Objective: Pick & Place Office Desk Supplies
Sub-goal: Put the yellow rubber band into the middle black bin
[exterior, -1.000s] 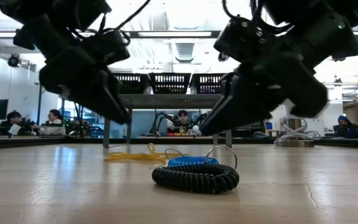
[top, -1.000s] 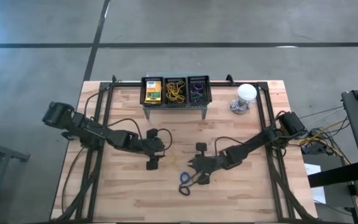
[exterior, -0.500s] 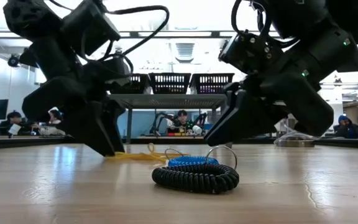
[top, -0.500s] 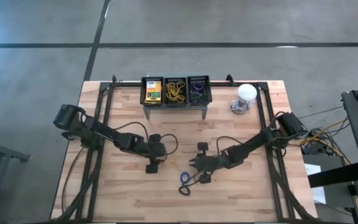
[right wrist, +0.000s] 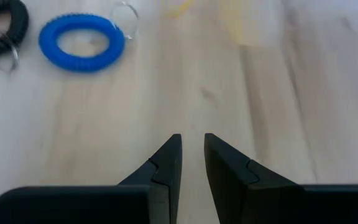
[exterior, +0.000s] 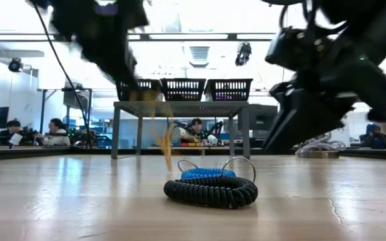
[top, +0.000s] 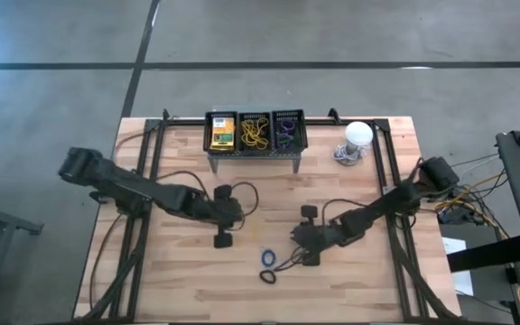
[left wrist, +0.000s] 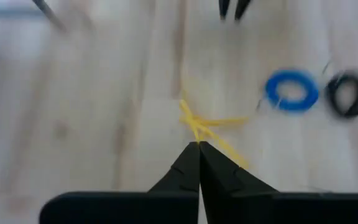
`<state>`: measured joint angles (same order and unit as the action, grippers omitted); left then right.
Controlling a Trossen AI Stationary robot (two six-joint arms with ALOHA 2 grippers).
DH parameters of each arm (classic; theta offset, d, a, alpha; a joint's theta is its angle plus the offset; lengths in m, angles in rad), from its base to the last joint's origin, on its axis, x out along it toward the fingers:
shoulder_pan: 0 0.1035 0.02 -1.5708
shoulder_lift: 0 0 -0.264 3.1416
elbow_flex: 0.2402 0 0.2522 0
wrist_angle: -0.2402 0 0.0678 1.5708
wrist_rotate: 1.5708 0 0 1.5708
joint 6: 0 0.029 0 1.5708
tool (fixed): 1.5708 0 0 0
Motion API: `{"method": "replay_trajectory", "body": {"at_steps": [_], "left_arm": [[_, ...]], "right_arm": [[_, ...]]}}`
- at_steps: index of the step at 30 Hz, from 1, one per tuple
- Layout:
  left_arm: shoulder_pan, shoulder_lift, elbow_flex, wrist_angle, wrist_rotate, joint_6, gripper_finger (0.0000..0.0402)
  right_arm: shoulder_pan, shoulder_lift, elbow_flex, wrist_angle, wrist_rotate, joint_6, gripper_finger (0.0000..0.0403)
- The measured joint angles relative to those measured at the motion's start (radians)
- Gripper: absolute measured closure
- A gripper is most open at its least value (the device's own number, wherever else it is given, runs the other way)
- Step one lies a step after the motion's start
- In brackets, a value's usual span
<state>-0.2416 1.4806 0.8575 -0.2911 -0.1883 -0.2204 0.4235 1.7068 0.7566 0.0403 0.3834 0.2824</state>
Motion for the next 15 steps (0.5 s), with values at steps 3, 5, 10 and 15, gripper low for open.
{"method": "replay_trajectory", "body": {"at_steps": [3, 5, 10, 15], "left_arm": [[0.000, -0.071, 0.164, -0.122, -0.065, -0.014, 0.0400], [0.020, -0.108, 0.280, -0.141, -0.099, 0.008, 0.0400], [0.143, -0.096, 0.488, -0.161, -0.117, 0.204, 0.0400], [0.313, -0.080, 0.568, -0.146, -0.136, 0.384, 0.0401]], "right_arm": [[0.036, -0.048, -0.029, -0.045, 0.096, 0.022, 0.0339], [0.055, -0.078, -0.055, -0.043, 0.167, 0.038, 0.0339], [0.070, -0.155, -0.111, -0.037, 0.247, 0.059, 0.0339], [0.070, -0.206, -0.127, -0.025, 0.249, 0.078, 0.0339]]}}
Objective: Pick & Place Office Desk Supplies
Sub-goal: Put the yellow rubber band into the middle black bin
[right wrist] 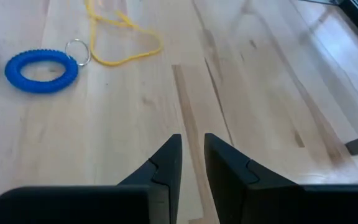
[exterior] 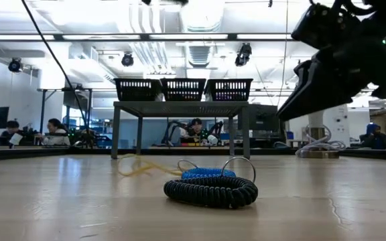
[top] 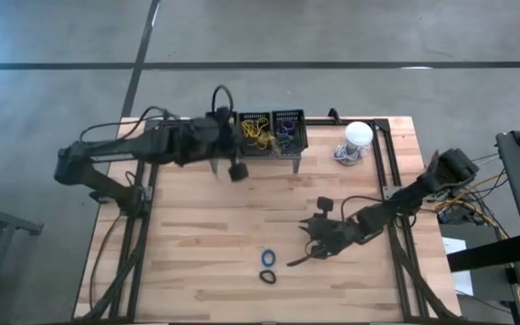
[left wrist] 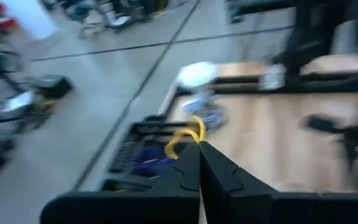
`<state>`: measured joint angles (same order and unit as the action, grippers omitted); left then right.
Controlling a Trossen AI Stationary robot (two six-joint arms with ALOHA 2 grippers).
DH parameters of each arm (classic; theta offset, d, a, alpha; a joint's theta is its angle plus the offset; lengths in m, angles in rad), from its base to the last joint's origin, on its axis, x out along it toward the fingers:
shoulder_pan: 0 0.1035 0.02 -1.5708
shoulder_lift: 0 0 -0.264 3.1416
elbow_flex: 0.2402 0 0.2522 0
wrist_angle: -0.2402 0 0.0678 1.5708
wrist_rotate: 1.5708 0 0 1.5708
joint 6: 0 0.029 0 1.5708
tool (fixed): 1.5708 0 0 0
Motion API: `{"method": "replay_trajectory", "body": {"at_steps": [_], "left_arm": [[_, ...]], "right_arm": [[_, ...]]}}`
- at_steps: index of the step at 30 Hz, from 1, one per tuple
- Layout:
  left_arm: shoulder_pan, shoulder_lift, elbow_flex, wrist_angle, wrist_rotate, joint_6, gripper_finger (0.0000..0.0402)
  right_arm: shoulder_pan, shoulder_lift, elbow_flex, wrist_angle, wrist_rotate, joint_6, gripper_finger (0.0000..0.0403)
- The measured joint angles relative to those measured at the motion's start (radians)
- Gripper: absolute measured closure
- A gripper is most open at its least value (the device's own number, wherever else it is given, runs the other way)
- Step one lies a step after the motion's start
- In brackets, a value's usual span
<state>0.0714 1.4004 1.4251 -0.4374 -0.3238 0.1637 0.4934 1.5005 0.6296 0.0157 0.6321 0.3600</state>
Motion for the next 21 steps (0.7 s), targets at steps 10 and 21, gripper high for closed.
{"method": "replay_trajectory", "body": {"at_steps": [10, 21], "left_arm": [[0.290, 0.007, -0.195, 0.218, 0.125, 0.046, 0.0401], [0.318, 0.006, -0.319, 0.280, 0.187, 0.043, 0.0317]], "right_arm": [[0.026, -0.013, 0.002, 0.001, -0.001, 0.007, 0.0339], [0.028, -0.014, 0.002, 0.030, -0.001, 0.007, 0.0339]]}}
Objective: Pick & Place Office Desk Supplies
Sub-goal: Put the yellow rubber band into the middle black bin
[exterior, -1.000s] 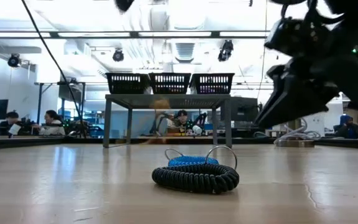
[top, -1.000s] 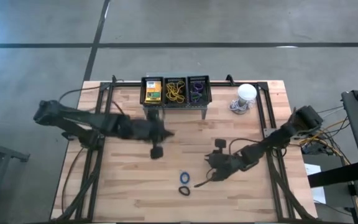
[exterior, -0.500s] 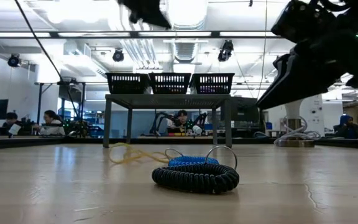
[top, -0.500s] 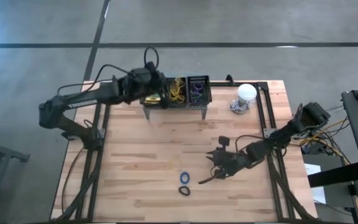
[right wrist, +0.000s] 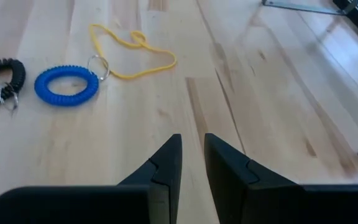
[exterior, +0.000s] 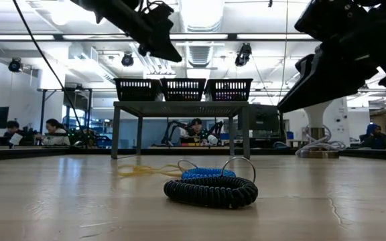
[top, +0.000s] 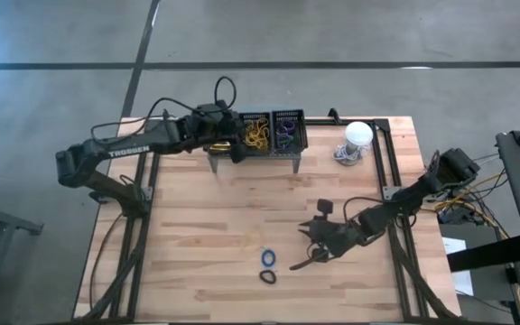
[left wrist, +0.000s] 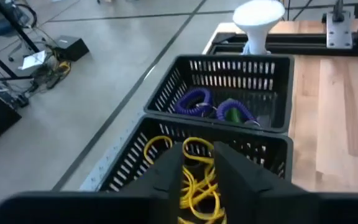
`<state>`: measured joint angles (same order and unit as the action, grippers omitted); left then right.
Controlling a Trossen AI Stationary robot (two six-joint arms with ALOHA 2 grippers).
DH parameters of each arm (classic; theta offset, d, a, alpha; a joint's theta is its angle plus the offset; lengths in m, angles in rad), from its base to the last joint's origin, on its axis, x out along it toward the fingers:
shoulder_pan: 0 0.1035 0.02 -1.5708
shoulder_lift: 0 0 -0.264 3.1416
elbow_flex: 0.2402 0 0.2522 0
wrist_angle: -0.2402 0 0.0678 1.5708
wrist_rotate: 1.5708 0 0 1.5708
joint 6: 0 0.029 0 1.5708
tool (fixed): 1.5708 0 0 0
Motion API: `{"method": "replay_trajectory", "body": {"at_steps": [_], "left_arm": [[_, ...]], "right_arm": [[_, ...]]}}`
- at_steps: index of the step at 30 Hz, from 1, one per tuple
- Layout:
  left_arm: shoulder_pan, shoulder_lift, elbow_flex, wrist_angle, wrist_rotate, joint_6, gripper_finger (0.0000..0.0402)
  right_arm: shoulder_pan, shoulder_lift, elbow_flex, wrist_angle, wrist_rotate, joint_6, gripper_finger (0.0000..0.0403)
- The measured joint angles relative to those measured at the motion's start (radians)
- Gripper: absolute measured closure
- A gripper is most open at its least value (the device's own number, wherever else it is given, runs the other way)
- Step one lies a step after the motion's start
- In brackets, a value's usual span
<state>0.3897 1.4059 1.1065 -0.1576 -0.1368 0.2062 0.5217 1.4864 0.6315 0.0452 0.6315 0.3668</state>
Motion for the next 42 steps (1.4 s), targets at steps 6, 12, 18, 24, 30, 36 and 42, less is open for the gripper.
{"method": "replay_trajectory", "body": {"at_steps": [6, 12, 18, 24, 30, 36, 42], "left_arm": [[-0.018, -0.003, 0.105, -0.209, -0.005, -0.023, 0.0234], [-0.225, -0.005, 0.217, -0.456, -0.125, -0.068, 0.0231], [-0.556, -0.003, 0.175, -0.471, -0.324, -0.169, 0.0252], [-0.807, -0.003, 0.084, -0.441, -0.374, -0.399, 0.0259], [-0.944, -0.003, -0.153, -0.133, -0.375, -0.466, 0.0260], [-0.944, -0.002, -0.443, 0.330, -0.320, -0.446, 0.0246], [-0.950, 0.038, -0.510, 0.452, -0.247, -0.324, 0.0196]], "right_arm": [[0.000, 0.017, 0.000, 0.076, 0.036, -0.002, 0.0339], [0.006, 0.098, 0.000, 0.206, 0.049, 0.028, 0.0339], [0.019, 0.192, -0.001, 0.355, 0.041, 0.027, 0.0339], [0.019, 0.187, -0.002, 0.356, 0.039, 0.020, 0.0339], [0.019, 0.168, -0.002, 0.356, 0.039, 0.016, 0.0339], [0.023, 0.168, -0.002, 0.357, 0.039, 0.040, 0.0339], [0.024, 0.168, -0.002, 0.363, 0.039, 0.044, 0.0339]]}}
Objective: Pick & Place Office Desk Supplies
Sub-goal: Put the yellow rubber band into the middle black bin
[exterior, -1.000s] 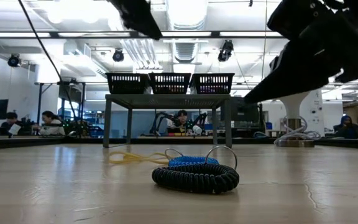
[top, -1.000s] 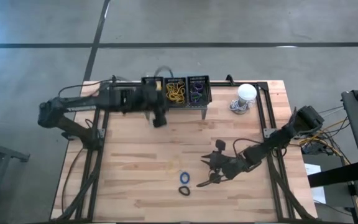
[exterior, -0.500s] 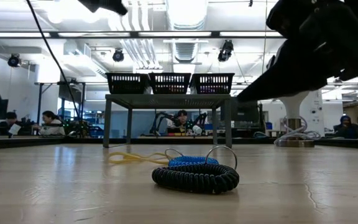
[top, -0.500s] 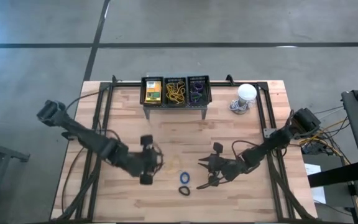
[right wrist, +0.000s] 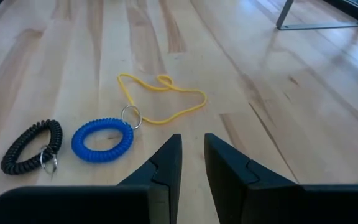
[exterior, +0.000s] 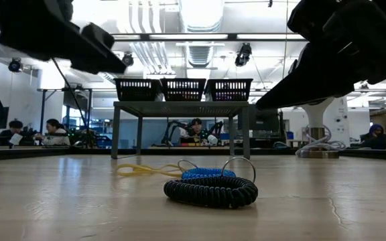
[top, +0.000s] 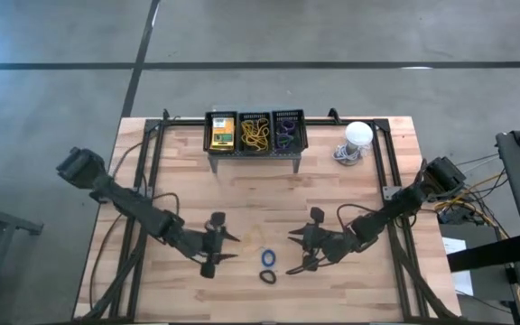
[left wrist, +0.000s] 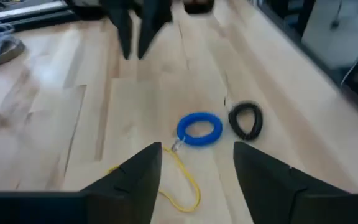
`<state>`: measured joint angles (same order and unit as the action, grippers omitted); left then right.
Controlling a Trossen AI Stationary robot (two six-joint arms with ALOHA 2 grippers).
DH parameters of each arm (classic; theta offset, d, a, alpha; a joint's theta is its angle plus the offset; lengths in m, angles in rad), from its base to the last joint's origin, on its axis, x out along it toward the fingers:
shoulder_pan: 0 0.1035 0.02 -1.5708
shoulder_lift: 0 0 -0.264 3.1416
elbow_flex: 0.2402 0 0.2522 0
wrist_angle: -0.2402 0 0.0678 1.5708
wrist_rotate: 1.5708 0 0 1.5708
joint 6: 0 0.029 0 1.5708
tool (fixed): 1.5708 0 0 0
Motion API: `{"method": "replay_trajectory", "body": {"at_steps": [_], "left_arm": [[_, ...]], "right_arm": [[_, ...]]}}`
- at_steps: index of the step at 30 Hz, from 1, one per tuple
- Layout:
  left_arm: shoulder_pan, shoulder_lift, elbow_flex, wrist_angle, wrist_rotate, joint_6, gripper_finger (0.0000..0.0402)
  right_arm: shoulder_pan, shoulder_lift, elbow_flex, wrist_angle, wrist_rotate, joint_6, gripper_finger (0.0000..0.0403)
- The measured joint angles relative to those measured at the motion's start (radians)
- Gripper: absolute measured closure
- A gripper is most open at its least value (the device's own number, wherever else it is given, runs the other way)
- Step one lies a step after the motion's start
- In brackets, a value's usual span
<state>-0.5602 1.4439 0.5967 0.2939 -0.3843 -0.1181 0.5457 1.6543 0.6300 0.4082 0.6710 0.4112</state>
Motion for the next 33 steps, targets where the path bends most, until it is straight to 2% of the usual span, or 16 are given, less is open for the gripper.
{"method": "replay_trajectory", "body": {"at_steps": [6, 11, 18, 26, 29, 33], "left_arm": [[0.000, 0.211, 0.139, -0.051, 0.014, 0.082, 0.0187], [0.012, 0.319, 0.260, -0.242, 0.020, 0.046, 0.0206], [0.070, 0.377, 0.292, -0.321, 0.034, -0.066, 0.0304], [0.103, 0.377, 0.283, -0.347, 0.143, -0.060, 0.0394], [0.099, 0.373, 0.289, -0.339, 0.148, -0.052, 0.0388], [0.099, 0.373, 0.281, -0.310, 0.196, -0.079, 0.0329]], "right_arm": [[0.000, 0.000, 0.000, 0.002, 0.003, -0.001, 0.0339], [0.002, 0.000, 0.000, 0.003, 0.003, 0.001, 0.0339], [0.006, 0.000, 0.000, 0.004, 0.003, 0.028, 0.0339], [0.036, 0.000, 0.000, 0.028, 0.003, 0.035, 0.0339], [0.046, 0.001, 0.000, 0.035, 0.003, 0.035, 0.0339], [0.048, 0.001, 0.000, 0.044, 0.003, 0.035, 0.0339]]}}
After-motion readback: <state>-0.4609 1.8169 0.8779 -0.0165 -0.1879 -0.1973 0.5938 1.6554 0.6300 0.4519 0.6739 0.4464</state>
